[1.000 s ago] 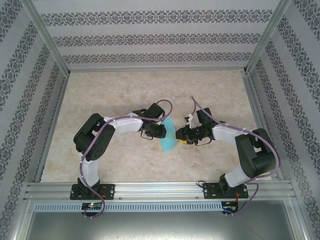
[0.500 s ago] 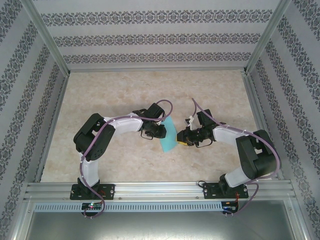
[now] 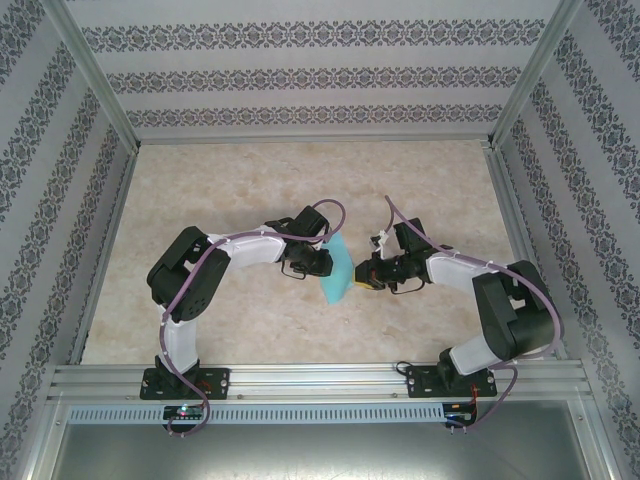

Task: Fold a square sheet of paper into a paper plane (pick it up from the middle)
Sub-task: Third fold the triangle at the center of the table.

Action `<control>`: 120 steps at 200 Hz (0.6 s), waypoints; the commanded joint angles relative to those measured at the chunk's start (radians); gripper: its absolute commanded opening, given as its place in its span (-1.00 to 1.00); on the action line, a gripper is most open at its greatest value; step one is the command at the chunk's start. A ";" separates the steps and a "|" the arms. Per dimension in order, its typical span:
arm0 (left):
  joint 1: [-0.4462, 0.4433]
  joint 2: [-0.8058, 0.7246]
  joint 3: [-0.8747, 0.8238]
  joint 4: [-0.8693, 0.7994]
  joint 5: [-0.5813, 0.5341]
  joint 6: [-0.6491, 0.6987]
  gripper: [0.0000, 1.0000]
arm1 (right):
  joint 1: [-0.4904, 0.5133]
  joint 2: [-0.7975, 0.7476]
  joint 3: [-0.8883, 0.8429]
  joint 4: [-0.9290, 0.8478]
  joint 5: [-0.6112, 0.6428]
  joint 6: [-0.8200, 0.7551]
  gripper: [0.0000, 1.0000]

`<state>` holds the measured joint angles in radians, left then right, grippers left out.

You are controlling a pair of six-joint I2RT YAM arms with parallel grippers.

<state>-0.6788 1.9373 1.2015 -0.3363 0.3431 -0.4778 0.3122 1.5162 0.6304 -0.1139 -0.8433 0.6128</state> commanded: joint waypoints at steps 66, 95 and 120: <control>0.002 0.004 -0.019 -0.023 0.034 0.011 -0.50 | 0.060 0.145 0.097 0.118 0.011 0.074 -0.90; 0.005 -0.014 -0.018 -0.020 0.045 0.007 -0.50 | 0.073 0.183 0.119 0.118 0.024 0.075 -0.89; 0.008 -0.039 -0.018 -0.021 0.050 0.005 -0.50 | 0.086 0.200 0.145 0.073 0.052 0.048 -0.90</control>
<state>-0.6788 1.9358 1.2015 -0.3340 0.3740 -0.4778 0.3832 1.6962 0.7376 -0.0116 -0.8261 0.6823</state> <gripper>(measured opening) 0.251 0.053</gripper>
